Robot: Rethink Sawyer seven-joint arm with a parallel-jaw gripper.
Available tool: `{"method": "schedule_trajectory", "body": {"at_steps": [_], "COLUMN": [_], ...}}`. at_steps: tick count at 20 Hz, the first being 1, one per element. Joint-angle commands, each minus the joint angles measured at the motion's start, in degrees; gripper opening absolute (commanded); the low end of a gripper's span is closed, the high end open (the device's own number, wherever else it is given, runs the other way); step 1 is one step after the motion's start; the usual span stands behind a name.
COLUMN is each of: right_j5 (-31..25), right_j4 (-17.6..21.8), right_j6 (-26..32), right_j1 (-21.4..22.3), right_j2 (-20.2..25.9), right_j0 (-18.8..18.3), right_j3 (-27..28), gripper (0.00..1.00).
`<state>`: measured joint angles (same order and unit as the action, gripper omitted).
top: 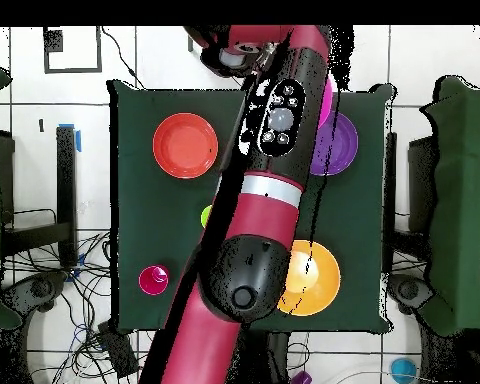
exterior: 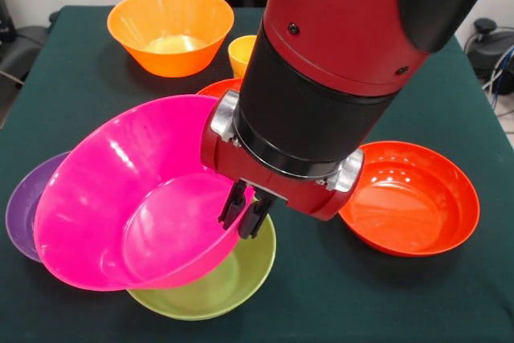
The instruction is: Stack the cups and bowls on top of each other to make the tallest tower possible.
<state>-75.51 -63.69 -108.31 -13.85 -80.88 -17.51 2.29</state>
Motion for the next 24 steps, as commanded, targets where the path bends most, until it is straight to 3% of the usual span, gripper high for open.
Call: {"method": "schedule_trajectory", "body": {"at_steps": [1, 12, 24], "right_j5": [2.5, 1.7, 1.4], "right_j4": [7.7, 14.5, 19.0], "right_j6": [14.6, 13.6, 13.8], "right_j1": [1.1, 2.1, 2.5], "right_j2": [7.4, 14.3, 19.1], "right_j0": [1.3, 3.5, 4.5], "right_j3": [-2.0, -3.6, -4.3], "gripper": [0.0, 0.0, 0.0]}}
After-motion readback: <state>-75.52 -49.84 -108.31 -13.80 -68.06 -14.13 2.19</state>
